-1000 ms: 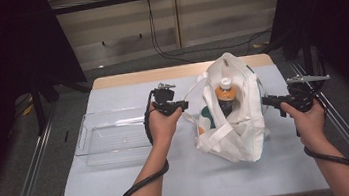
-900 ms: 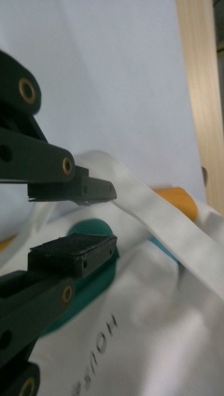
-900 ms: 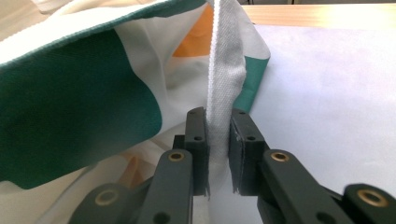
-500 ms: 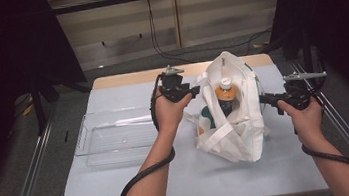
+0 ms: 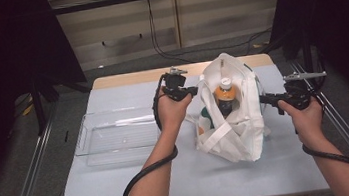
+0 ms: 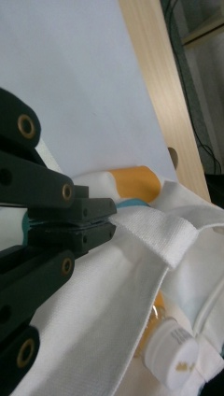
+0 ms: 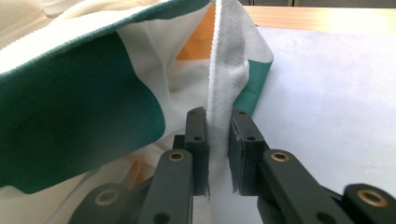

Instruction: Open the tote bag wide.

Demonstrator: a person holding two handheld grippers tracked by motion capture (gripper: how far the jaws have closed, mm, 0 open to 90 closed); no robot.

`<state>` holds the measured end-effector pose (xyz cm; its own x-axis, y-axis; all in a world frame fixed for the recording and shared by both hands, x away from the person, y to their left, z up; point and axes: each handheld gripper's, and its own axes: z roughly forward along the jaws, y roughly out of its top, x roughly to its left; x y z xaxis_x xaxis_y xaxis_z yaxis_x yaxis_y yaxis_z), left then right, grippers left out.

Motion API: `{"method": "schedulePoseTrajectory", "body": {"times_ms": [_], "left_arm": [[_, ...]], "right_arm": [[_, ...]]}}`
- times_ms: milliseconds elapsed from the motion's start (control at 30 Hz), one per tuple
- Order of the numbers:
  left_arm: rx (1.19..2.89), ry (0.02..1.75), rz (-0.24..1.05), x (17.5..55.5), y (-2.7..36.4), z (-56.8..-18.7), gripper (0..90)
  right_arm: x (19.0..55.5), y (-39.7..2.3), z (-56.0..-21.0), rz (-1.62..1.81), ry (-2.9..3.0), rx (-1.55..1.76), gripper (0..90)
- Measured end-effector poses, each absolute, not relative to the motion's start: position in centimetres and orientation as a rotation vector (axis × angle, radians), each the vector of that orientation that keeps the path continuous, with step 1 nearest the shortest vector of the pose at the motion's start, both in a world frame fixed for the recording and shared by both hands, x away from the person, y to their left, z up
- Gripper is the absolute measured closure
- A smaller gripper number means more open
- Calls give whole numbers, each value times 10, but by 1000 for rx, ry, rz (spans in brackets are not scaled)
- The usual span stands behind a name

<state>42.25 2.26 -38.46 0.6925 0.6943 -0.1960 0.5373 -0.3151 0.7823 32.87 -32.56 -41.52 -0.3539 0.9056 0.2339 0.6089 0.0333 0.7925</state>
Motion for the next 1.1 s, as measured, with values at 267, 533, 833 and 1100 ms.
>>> {"method": "schedulePoseTrajectory", "body": {"times_ms": [267,533,833,1100], "left_arm": [[2015,987,228,423,41,-398,885],[2007,1025,217,422,44,-406,886],[1997,1028,209,420,41,-411,885],[2017,987,213,419,37,-405,884]], "right_arm": [[328,-329,-424,1225,1978,1557,797],[330,-337,-434,1193,1966,1587,801],[328,-341,-448,1166,1970,1607,805],[329,-337,-433,1182,1972,1575,779]]}}
